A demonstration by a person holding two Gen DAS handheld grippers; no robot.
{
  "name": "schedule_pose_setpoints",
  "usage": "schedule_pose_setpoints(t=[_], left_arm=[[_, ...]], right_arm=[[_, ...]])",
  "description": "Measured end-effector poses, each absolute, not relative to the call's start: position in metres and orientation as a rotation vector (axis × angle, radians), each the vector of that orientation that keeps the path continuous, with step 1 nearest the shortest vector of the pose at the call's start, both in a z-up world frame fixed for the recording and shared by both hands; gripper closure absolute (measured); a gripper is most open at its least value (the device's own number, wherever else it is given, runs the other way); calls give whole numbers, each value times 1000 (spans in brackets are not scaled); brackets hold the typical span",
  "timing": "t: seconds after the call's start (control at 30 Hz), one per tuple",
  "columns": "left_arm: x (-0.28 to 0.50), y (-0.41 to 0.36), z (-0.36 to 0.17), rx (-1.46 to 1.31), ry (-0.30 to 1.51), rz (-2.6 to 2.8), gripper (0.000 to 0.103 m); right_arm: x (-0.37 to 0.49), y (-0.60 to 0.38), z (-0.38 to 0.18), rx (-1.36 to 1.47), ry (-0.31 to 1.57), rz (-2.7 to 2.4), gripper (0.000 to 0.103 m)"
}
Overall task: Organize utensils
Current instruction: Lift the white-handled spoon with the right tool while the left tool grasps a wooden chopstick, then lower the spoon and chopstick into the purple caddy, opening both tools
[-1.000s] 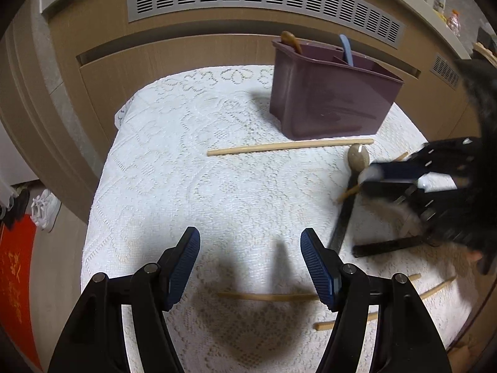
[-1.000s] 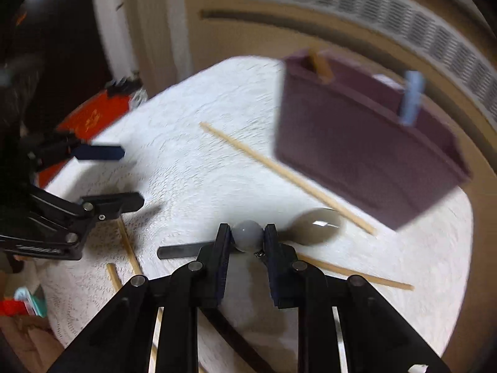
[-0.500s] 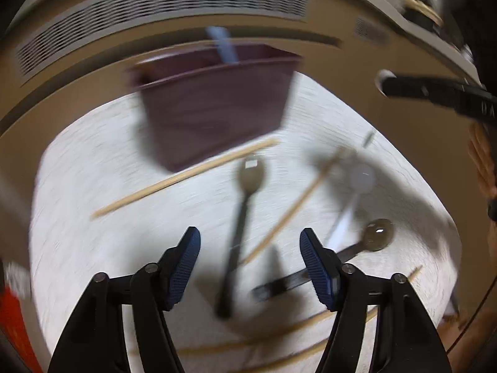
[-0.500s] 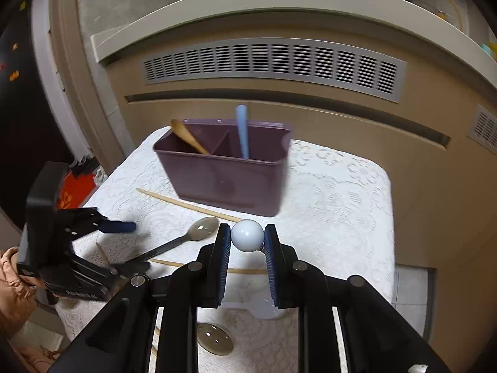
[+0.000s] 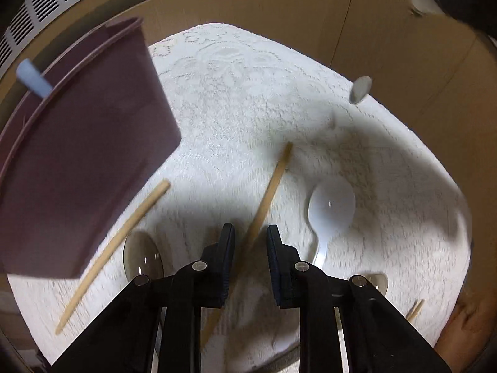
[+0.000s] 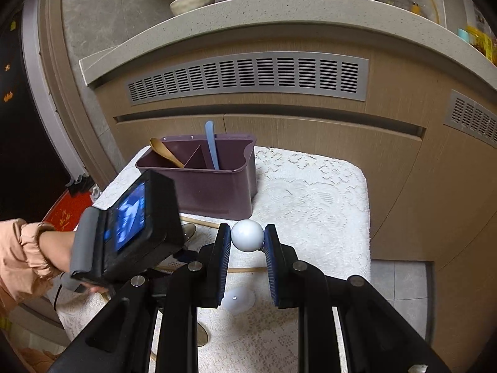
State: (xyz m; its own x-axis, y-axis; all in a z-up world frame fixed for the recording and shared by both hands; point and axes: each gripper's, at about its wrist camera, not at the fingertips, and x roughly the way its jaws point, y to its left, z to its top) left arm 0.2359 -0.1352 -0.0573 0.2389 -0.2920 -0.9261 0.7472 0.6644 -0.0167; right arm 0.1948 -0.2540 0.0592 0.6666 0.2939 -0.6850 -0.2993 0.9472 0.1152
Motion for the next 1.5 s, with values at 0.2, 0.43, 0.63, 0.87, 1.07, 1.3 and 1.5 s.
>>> schedule_pose_setpoints(t=[0.2,0.43,0.63,0.87,1.07,1.3,1.5], left_arm=[[241,-141,-59,484,1182,-731,82],[228,-107,-42,244,1037,-640,97],[193,-47,-12,-21,892,-527,97],[154,-9,31,-125,718,-491,97],[148,8,90,-168,551,-491,97],[159,26,213,-161,192,-465,97],[198,23,253,-138,50,-448,97]], right_arm=[[198,-258,55,12,777,334,83],[194,-253,55,50,778,362,83],[186,-236,56,34,786,411,83],[178,-223,54,94,823,473,83],[166,-208,89,56,734,470,83],[170,-192,198,-1,457,481,83],[203,-180,240,35,346,517,83]])
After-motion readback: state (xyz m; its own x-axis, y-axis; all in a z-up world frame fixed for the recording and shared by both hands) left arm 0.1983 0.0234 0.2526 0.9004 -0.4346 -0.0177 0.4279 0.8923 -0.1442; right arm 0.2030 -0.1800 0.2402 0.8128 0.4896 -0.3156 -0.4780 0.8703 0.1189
